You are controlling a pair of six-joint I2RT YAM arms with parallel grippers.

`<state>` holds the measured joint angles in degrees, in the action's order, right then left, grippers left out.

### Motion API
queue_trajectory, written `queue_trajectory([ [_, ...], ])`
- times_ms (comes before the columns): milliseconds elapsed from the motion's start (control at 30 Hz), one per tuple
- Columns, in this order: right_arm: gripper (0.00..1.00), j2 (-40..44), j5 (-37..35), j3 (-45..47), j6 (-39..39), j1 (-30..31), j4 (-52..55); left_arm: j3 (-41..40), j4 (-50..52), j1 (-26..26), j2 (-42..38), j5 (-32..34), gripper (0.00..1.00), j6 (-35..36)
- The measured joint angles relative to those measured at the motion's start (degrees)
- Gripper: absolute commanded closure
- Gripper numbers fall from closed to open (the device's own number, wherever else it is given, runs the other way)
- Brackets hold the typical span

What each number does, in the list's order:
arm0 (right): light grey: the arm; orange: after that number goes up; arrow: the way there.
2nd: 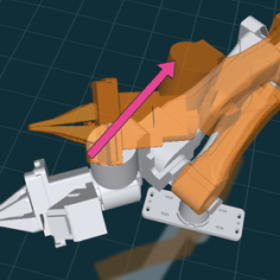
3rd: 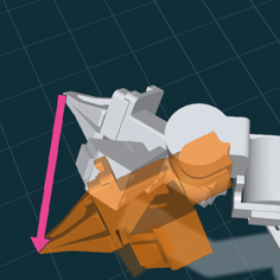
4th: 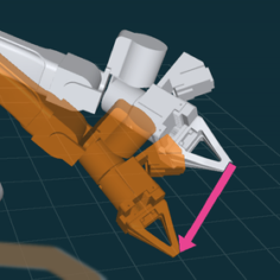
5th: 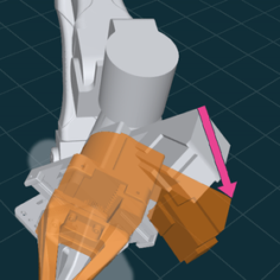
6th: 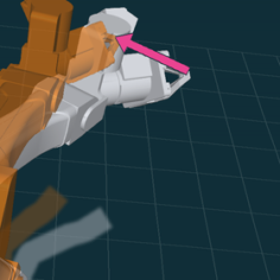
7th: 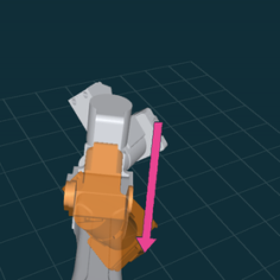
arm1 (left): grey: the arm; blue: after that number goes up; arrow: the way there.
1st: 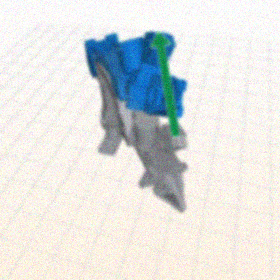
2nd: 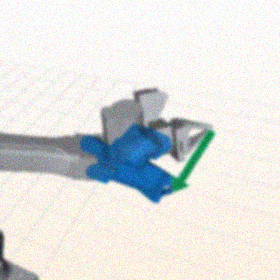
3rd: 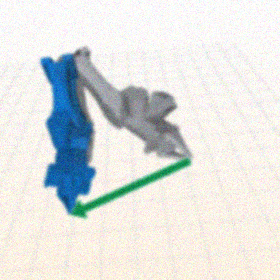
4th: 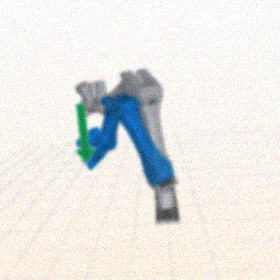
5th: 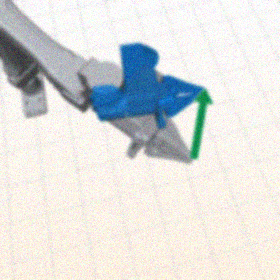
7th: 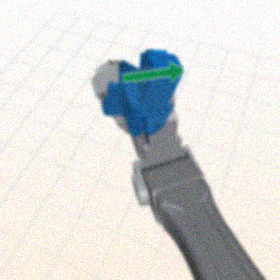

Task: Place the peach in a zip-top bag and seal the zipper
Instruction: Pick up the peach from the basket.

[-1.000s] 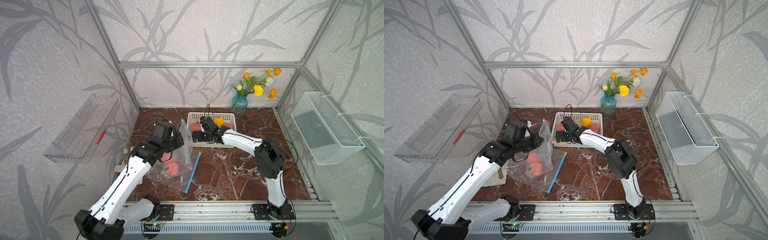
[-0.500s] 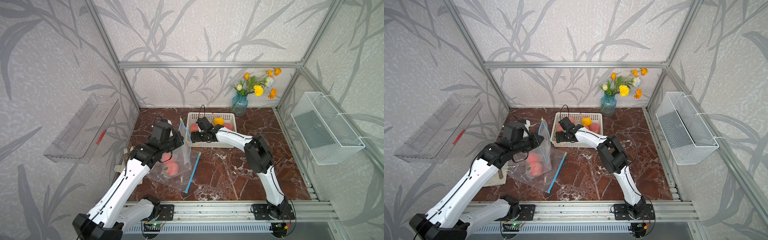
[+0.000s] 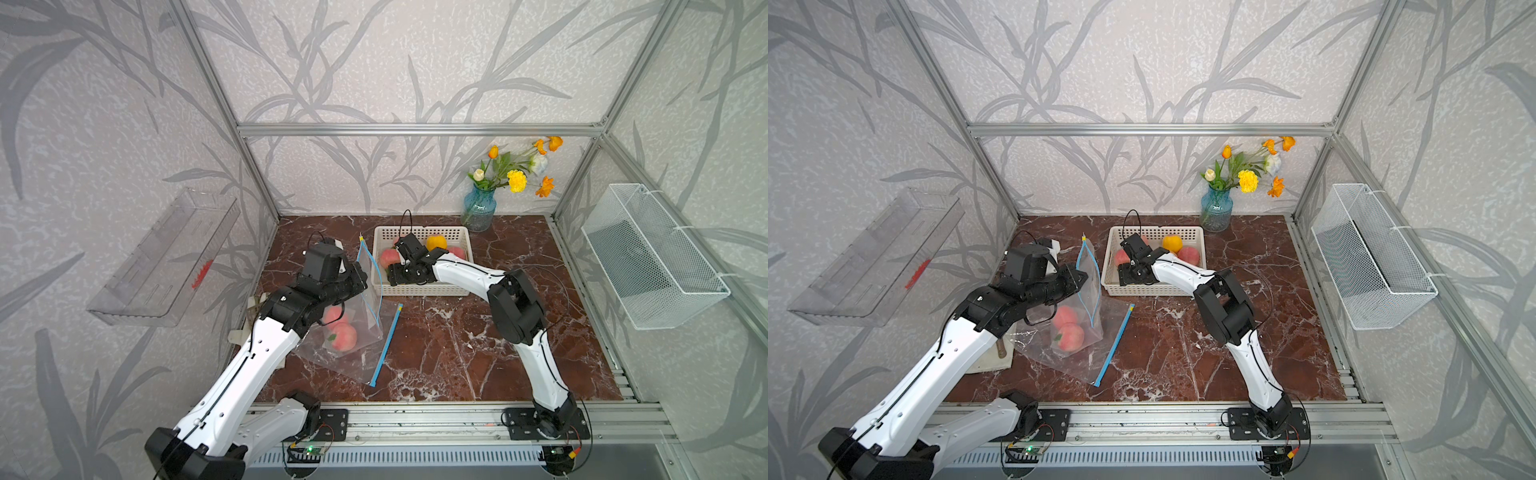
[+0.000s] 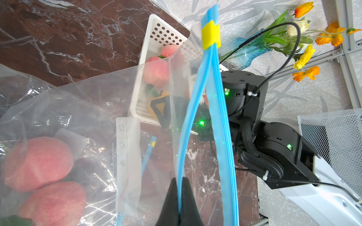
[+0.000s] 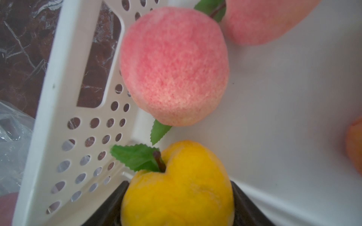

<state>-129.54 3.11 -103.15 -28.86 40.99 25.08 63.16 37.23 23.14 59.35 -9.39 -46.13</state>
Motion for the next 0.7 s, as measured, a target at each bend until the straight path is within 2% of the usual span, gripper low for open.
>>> queue_trajectory([
  [100, 0.41, 0.55, 0.13, 0.48, 0.2, -0.02, -0.04, -0.33, -0.04, 0.0, 0.0, -0.26, 1.0, 0.02],
  [200, 0.41, 4.46, 0.15, 4.76, 0.0, -0.04, -1.14, -0.76, -0.26, 0.0, 0.0, -0.81, 1.0, 0.07],
  [700, 0.41, 43.74, 6.54, 27.58, -1.01, -0.33, -8.41, -3.34, -5.99, -0.02, 1.07, -7.28, 1.0, 1.33],
])
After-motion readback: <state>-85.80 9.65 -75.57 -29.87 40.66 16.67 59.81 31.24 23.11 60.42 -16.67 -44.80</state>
